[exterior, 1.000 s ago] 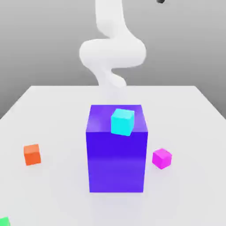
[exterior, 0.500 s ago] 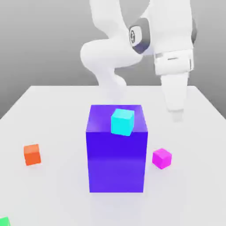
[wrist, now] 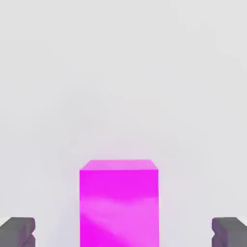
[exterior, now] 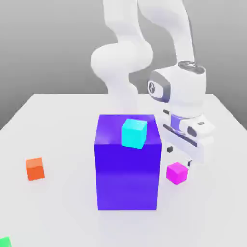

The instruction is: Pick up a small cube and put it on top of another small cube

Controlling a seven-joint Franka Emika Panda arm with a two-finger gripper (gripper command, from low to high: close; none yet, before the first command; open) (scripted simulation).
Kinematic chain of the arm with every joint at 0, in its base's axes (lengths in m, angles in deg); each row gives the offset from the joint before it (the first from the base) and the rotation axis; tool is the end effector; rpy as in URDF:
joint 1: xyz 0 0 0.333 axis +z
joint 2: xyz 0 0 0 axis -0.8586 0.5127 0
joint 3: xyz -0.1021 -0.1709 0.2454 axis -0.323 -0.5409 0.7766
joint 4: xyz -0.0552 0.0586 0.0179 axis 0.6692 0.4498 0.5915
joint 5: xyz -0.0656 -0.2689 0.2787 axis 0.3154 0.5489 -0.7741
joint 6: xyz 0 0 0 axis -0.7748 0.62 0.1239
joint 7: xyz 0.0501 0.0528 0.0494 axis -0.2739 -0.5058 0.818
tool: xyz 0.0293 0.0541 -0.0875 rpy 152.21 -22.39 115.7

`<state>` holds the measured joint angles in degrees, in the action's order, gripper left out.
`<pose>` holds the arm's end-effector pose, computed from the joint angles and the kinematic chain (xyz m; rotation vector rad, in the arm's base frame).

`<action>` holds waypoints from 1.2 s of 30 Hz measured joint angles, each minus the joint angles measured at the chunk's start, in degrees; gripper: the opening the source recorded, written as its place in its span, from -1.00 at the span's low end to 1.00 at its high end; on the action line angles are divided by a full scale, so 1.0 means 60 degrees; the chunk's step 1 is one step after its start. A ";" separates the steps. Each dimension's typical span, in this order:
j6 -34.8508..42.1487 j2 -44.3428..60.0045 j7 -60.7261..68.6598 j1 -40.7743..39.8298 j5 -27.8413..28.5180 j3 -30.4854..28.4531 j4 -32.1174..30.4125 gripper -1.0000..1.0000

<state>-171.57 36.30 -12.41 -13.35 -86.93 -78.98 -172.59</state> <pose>0.2473 0.1772 0.1808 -2.3989 -1.9747 0.0470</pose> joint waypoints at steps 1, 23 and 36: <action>-0.0001 0.0127 0.0259 0.0040 -0.0344 0.0053 0.0058 0.00; -0.1280 0.2350 0.3458 -0.0671 -0.4608 0.1751 0.0744 0.00; -0.2538 0.2929 0.3751 -0.1401 -0.5082 0.2782 0.0695 -1.00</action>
<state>-186.79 53.87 10.10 -21.75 -117.42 -62.29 -168.42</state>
